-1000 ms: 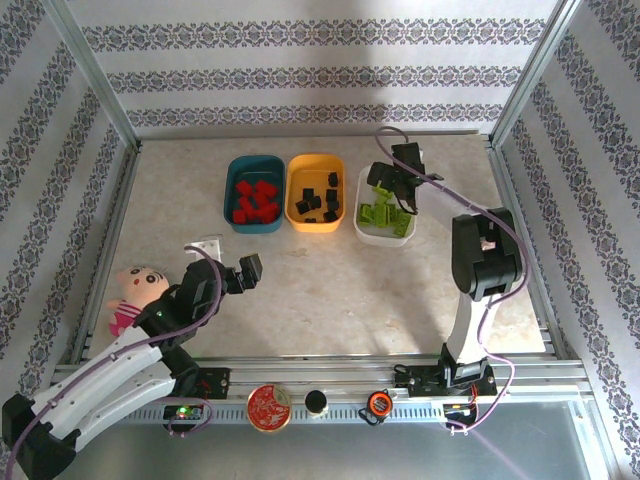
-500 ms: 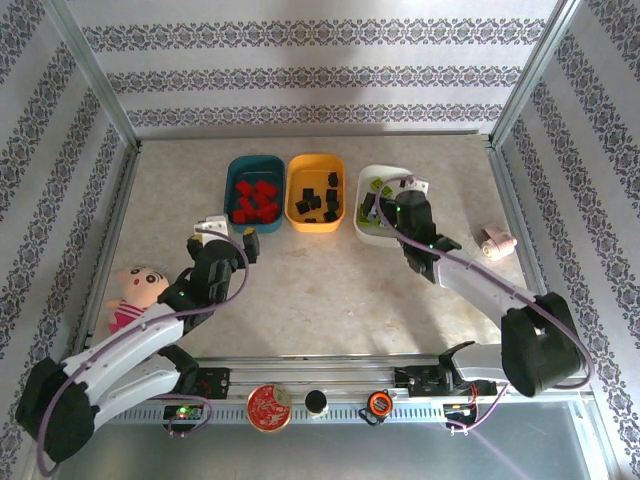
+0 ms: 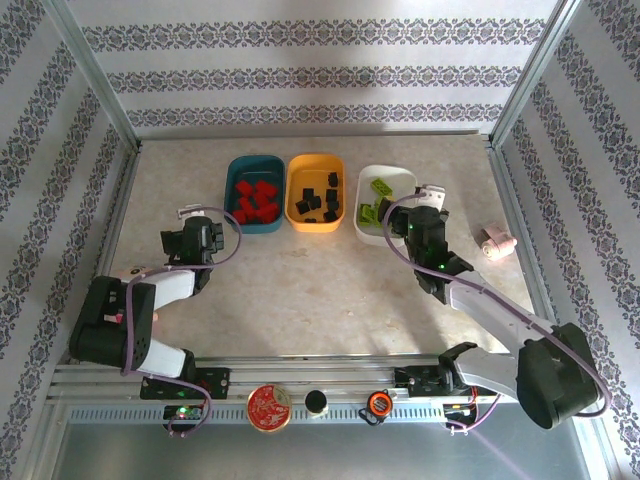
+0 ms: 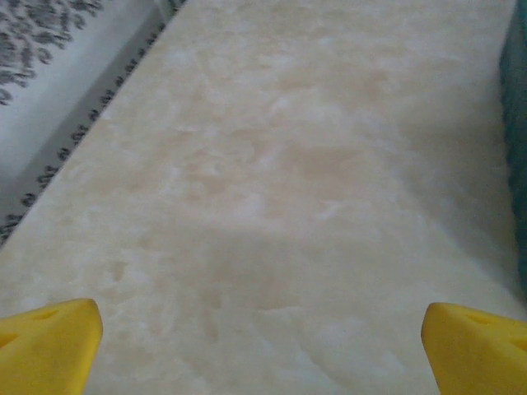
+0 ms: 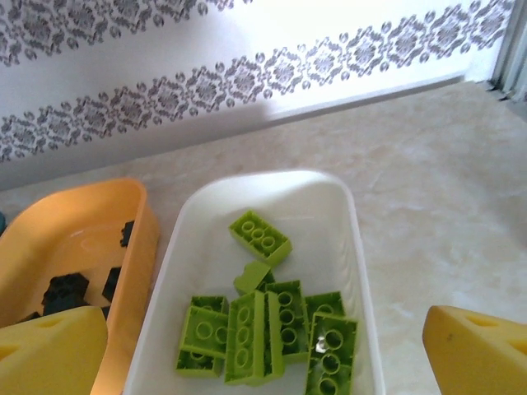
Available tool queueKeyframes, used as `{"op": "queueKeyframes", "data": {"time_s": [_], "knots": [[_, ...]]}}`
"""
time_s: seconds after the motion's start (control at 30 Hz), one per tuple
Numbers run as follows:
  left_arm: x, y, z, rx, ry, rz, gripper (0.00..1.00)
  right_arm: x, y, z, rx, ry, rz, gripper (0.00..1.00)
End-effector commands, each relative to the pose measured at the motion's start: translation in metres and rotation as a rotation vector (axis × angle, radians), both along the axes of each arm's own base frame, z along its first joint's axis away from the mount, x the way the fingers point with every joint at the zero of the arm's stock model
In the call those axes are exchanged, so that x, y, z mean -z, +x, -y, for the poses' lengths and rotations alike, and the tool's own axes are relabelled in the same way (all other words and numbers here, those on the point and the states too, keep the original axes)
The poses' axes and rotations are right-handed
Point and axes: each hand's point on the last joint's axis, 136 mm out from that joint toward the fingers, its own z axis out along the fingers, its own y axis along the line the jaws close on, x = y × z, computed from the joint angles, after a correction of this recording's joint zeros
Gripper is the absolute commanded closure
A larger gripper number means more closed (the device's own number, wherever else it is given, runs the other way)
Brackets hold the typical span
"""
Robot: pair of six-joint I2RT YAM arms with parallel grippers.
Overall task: Sort the legos into containers by color
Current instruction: Reset both arms
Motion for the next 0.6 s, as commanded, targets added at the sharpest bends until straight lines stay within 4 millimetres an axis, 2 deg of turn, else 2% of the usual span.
{"op": "queueKeyframes", "data": {"time_s": [0.0,0.03,0.07,0.13,0.2,0.3,0.4,0.47,0.57], "knots": [[-0.027,0.024,0.016,0.135,-0.025,0.181,0.0,-0.008,-0.007,0.013,0.063,-0.031,0.037,0.02],[-0.018,0.025,0.02,0.161,-0.036,0.16,0.0,-0.009,-0.008,0.015,0.068,-0.036,0.042,0.02],[-0.018,0.029,0.025,0.204,-0.031,0.199,0.0,-0.01,-0.009,0.017,0.07,-0.041,0.046,0.02],[-0.006,0.027,0.024,0.231,-0.114,0.143,0.0,-0.011,-0.01,0.02,0.061,-0.049,0.045,0.02],[-0.004,0.027,0.03,0.306,-0.136,0.21,0.0,-0.011,-0.011,0.023,0.045,-0.059,0.043,0.02],[0.0,0.027,0.031,0.312,-0.146,0.171,0.0,-0.01,-0.015,0.032,0.042,-0.076,0.063,0.02],[-0.001,0.024,0.022,0.255,-0.135,0.184,0.0,-0.004,-0.018,0.028,-0.048,-0.131,0.082,0.02],[-0.006,0.02,0.01,0.181,-0.112,0.243,0.0,0.002,-0.019,0.038,-0.029,-0.174,0.076,0.02],[-0.007,0.017,0.008,0.167,-0.115,0.251,0.0,0.009,-0.02,0.056,0.011,-0.264,0.083,0.02]]}}
